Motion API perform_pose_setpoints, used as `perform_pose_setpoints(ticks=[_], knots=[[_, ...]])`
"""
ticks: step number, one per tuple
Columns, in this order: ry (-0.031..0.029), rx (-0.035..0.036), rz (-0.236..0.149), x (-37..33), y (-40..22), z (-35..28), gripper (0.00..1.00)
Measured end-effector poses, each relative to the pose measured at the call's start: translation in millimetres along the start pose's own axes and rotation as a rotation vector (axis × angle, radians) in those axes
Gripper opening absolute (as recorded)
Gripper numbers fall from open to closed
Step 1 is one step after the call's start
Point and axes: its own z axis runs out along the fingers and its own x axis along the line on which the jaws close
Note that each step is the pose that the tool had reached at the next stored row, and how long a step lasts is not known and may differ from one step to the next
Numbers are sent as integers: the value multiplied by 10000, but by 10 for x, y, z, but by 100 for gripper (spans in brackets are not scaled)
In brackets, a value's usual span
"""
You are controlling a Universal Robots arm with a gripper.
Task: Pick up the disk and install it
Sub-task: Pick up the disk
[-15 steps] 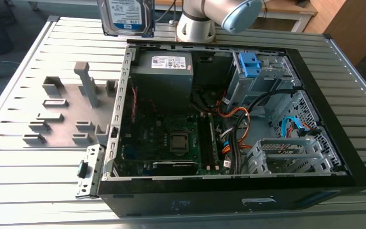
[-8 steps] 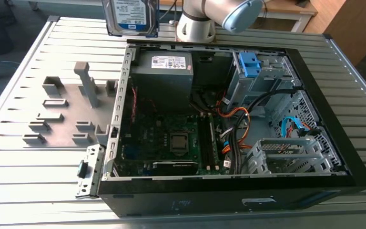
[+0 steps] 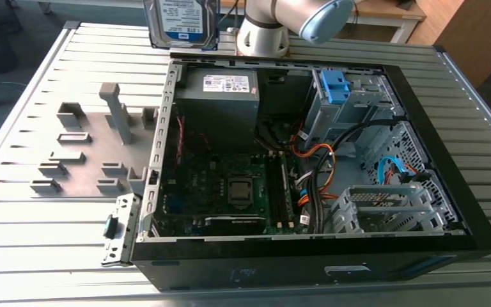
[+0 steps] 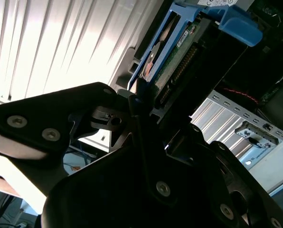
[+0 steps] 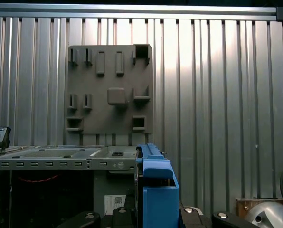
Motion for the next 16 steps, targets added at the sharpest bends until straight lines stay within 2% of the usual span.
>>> perform_pose_setpoints(ticks=[16], knots=[[0,0,0,-4,-226,-9,36]])
